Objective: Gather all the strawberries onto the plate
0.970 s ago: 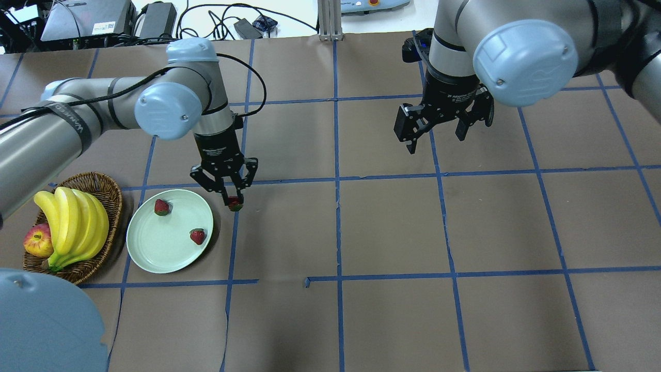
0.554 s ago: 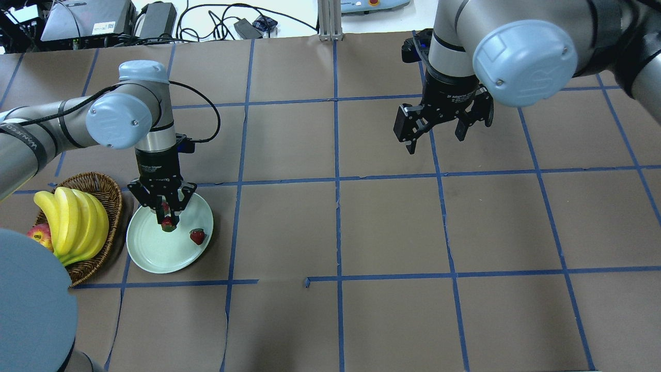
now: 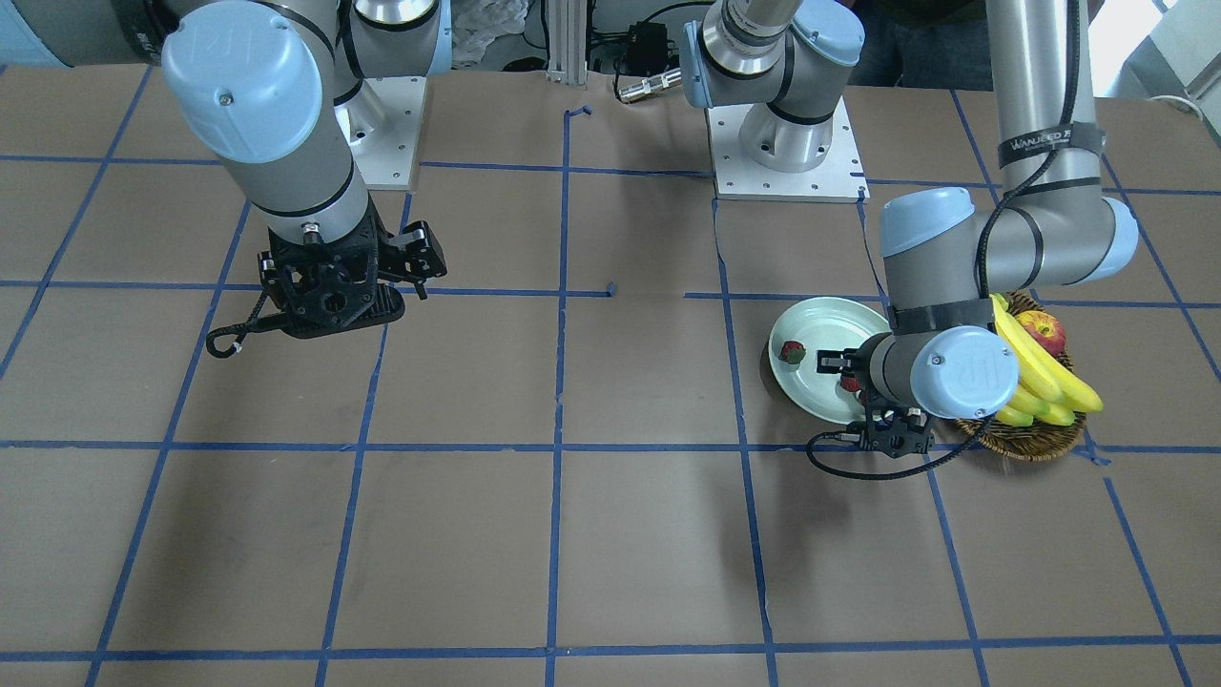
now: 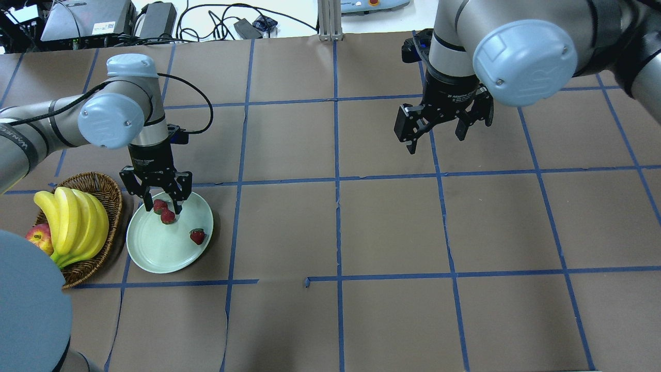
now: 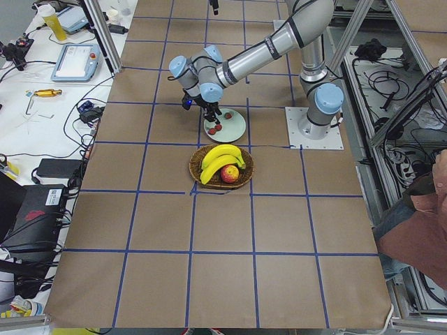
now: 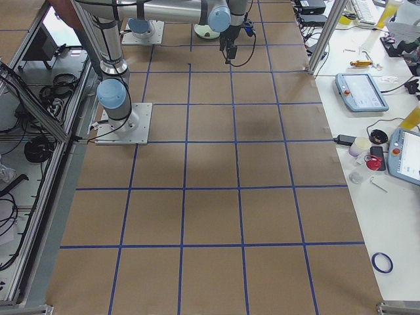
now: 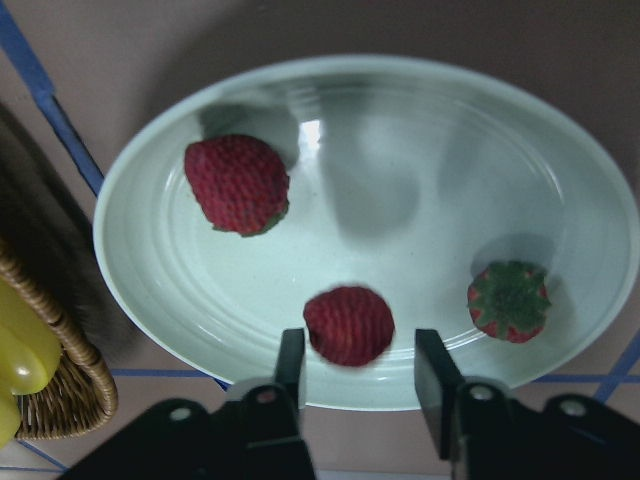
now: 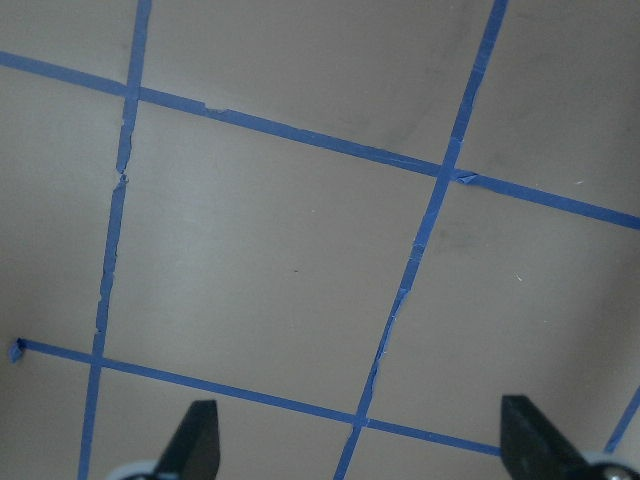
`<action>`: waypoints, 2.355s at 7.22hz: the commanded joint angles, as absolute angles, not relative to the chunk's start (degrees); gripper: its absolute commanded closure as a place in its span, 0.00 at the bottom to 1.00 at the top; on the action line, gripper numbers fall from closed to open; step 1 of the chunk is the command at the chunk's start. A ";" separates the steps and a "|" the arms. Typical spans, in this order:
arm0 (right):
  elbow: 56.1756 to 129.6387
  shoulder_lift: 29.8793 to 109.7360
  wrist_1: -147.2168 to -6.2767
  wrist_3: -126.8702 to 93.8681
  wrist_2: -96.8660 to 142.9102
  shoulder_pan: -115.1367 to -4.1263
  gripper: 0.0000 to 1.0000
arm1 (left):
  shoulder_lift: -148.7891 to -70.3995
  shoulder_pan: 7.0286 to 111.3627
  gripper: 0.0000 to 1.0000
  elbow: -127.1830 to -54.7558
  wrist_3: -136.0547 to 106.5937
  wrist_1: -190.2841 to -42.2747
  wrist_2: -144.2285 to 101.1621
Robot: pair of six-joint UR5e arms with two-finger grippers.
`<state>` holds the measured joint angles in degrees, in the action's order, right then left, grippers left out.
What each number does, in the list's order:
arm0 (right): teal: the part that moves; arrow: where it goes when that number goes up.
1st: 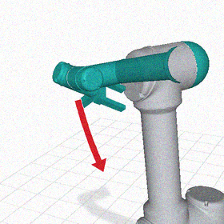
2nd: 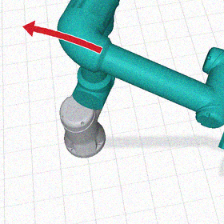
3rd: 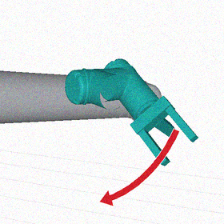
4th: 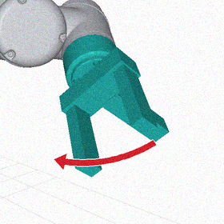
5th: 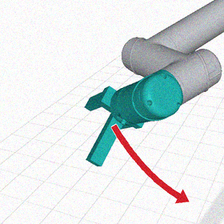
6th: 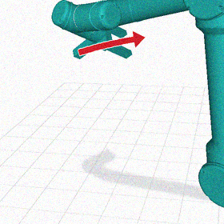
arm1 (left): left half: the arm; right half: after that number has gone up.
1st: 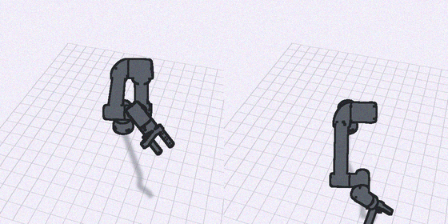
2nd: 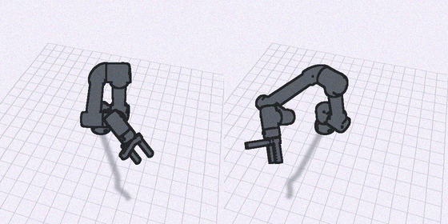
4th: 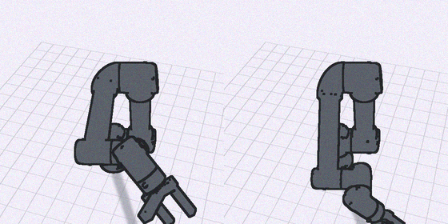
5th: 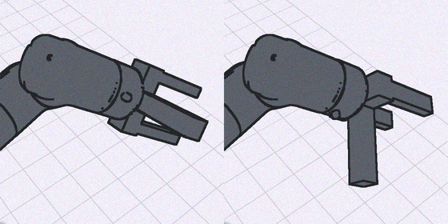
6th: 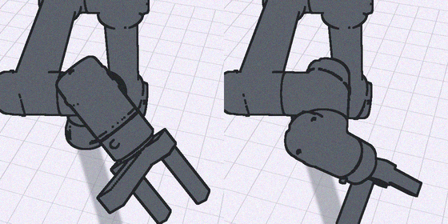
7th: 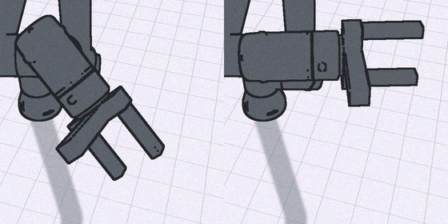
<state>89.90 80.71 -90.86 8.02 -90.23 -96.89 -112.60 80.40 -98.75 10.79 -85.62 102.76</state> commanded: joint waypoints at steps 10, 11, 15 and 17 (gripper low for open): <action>85.34 83.06 -87.28 0.44 -90.35 -96.50 0.00 | -97.03 93.33 0.00 -83.85 -5.80 -99.58 89.21; 85.34 83.06 -87.28 0.53 -90.44 -96.50 0.00 | -97.03 93.25 0.00 -84.20 -5.80 -99.58 89.30; 84.73 83.23 -84.91 0.53 -90.79 -96.42 0.00 | -97.47 92.64 0.00 -84.64 -5.80 -97.65 89.65; 84.55 83.50 -84.46 0.62 -90.62 -96.50 0.00 | -97.91 92.64 0.00 -84.99 -5.80 -97.56 89.65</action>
<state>84.63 83.36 -84.73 0.58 -90.65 -96.46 -97.68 92.66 -84.82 -5.76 -97.64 89.62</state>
